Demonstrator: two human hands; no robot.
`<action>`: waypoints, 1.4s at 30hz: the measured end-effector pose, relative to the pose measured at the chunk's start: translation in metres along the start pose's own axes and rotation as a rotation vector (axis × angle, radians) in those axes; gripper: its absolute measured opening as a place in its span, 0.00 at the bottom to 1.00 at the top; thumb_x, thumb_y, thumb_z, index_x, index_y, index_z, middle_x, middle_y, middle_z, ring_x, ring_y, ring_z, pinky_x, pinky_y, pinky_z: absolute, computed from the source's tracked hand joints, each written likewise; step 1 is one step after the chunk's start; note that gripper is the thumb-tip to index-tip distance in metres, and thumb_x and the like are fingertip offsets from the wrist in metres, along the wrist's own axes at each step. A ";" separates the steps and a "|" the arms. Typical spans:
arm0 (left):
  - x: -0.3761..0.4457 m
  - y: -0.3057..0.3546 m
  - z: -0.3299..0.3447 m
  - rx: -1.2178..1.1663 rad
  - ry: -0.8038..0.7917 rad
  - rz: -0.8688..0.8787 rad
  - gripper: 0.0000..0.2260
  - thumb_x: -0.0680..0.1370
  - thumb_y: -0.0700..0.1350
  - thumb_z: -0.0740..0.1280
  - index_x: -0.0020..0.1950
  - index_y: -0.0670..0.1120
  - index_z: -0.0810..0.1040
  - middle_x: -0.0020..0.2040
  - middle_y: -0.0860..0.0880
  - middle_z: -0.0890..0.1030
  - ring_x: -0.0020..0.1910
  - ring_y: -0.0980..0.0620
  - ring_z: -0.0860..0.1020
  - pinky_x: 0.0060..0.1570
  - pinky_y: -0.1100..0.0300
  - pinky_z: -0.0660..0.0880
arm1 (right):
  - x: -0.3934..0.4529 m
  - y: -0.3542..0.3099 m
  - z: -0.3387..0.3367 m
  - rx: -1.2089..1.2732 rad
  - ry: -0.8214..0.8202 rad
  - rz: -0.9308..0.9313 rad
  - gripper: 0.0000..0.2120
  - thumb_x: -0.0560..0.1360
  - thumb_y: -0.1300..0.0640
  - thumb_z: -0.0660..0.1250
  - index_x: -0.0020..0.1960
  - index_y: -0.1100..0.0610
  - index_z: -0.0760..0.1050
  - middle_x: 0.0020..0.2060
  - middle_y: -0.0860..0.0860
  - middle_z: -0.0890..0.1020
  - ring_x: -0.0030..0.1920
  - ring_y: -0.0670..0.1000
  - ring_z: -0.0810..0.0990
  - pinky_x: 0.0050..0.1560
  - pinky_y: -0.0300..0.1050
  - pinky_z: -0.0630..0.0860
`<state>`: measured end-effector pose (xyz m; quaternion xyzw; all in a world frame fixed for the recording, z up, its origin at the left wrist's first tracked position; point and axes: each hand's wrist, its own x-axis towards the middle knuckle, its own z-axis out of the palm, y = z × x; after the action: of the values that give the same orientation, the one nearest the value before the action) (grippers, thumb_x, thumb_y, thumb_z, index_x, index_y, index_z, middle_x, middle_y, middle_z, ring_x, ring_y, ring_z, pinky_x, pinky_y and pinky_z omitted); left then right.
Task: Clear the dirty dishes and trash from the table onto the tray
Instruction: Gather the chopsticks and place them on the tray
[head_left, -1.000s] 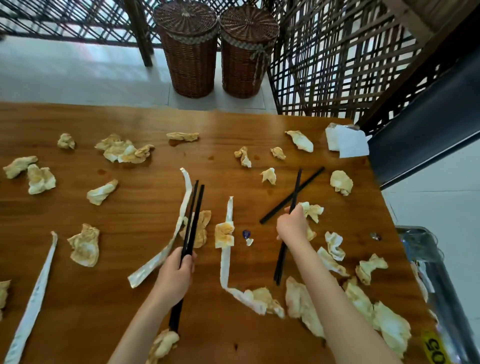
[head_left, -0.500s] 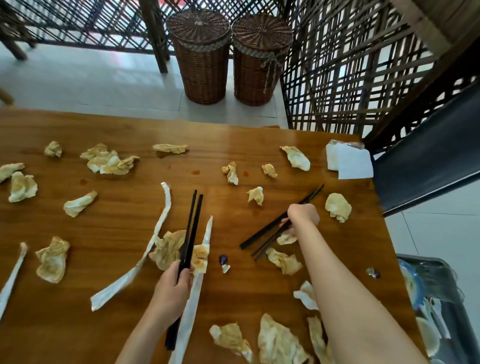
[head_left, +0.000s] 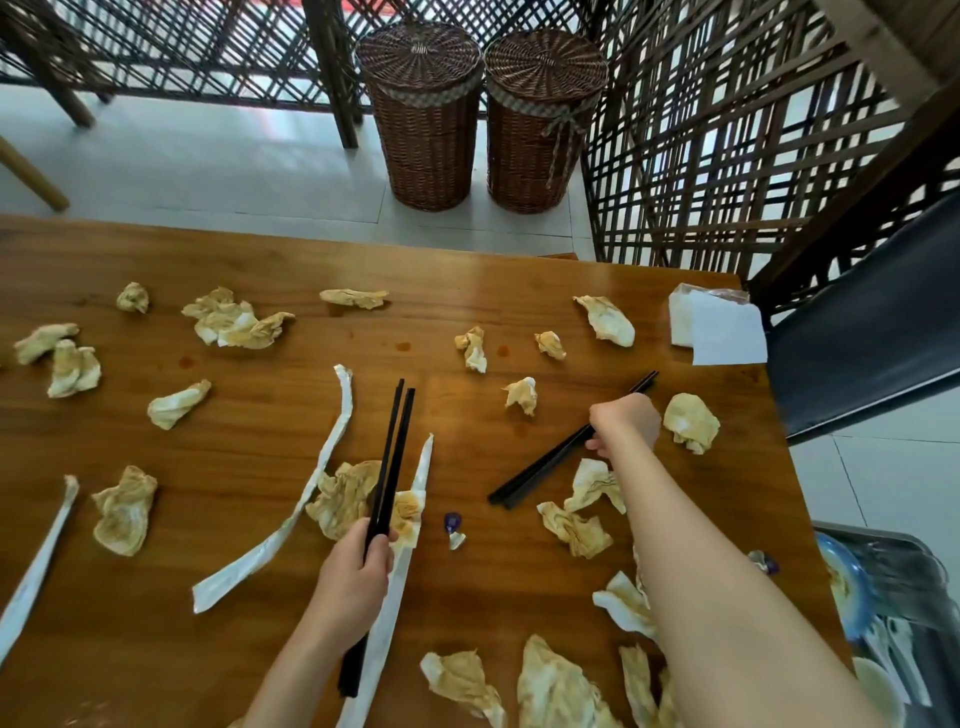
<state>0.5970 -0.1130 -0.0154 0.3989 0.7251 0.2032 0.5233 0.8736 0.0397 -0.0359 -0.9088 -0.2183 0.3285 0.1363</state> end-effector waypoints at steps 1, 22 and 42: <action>-0.001 -0.001 0.001 0.006 0.001 -0.001 0.09 0.82 0.42 0.55 0.47 0.46 0.74 0.33 0.47 0.73 0.30 0.52 0.70 0.28 0.61 0.67 | 0.001 0.000 0.001 0.011 -0.003 0.005 0.04 0.74 0.62 0.67 0.47 0.62 0.73 0.30 0.56 0.79 0.26 0.51 0.81 0.33 0.46 0.81; -0.021 0.003 0.013 -0.047 -0.088 0.066 0.09 0.82 0.42 0.55 0.48 0.45 0.74 0.34 0.47 0.72 0.30 0.52 0.69 0.30 0.60 0.67 | -0.028 0.019 0.000 0.635 -0.223 -0.015 0.08 0.79 0.62 0.50 0.48 0.56 0.68 0.35 0.55 0.75 0.29 0.51 0.75 0.28 0.45 0.74; -0.101 0.012 0.002 -0.012 -0.489 0.229 0.10 0.82 0.42 0.55 0.45 0.45 0.73 0.31 0.52 0.71 0.27 0.55 0.68 0.29 0.62 0.66 | -0.222 0.102 -0.026 1.000 -0.712 -0.176 0.12 0.81 0.63 0.53 0.45 0.60 0.73 0.34 0.54 0.82 0.37 0.52 0.83 0.41 0.48 0.79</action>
<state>0.6169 -0.1861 0.0524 0.5126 0.5261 0.1628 0.6588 0.7695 -0.1591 0.0633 -0.5482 -0.1440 0.6614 0.4911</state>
